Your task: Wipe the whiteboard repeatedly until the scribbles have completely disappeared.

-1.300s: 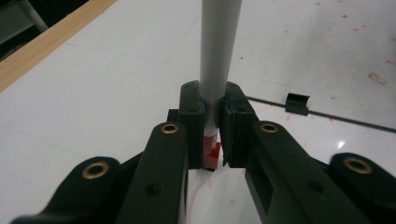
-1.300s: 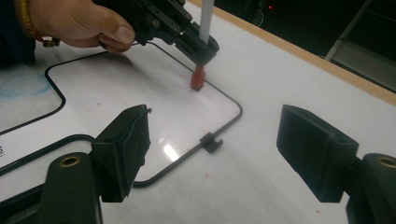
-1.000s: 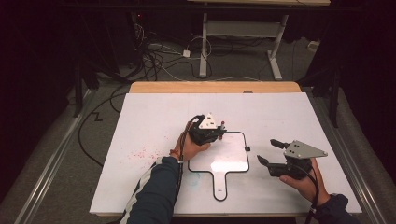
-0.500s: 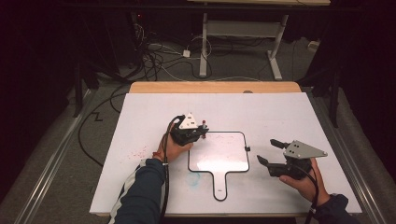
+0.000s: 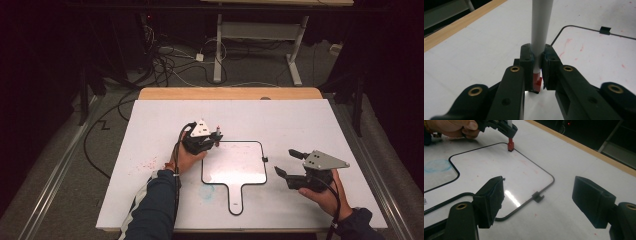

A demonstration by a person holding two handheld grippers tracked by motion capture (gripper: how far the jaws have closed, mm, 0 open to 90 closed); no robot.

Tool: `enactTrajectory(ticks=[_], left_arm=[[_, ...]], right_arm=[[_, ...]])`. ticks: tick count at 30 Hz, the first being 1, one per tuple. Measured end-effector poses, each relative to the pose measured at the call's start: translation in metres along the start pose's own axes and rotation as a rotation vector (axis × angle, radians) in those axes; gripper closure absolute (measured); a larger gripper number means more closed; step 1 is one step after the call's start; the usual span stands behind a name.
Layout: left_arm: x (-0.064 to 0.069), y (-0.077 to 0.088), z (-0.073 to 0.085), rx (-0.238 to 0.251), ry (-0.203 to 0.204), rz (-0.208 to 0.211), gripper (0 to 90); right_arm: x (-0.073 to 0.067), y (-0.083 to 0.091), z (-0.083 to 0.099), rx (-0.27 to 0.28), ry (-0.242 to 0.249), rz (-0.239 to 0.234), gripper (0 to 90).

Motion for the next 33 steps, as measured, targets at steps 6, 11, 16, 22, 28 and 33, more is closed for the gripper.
enactTrajectory(ticks=[6,11,16,22,28,33], left_arm=[[0.017,-0.028,-0.015,0.010,-0.012,0.055,79.0],[0.033,-0.049,-0.026,0.013,-0.039,0.097,79.0],[0.050,-0.069,-0.037,0.023,-0.058,0.130,79.0],[0.059,-0.081,-0.043,0.023,-0.068,0.127,79.0],[0.050,-0.075,-0.041,0.003,-0.060,0.102,79.0],[0.044,-0.063,-0.037,-0.025,-0.064,0.101,79.0]], right_arm=[[0.001,0.000,0.001,-0.001,-0.001,-0.001,26.1],[0.002,0.001,0.000,0.004,-0.003,0.000,26.1],[0.002,0.002,0.000,0.004,0.000,0.000,26.1],[0.003,0.002,0.001,0.005,-0.002,-0.001,26.1],[0.003,0.004,0.000,0.006,0.000,0.002,26.1],[0.004,0.005,-0.001,0.012,-0.003,0.003,26.0]])
Point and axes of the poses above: each handheld gripper's, and its own axes: y roughly backward along the jaws, z roughly out of its underside, x roughly to its right, the point moved 5 cm from there along -y, roughly forward along the jaws, and after that the axes turned 7 degrees about x, right-handed, at the moved point
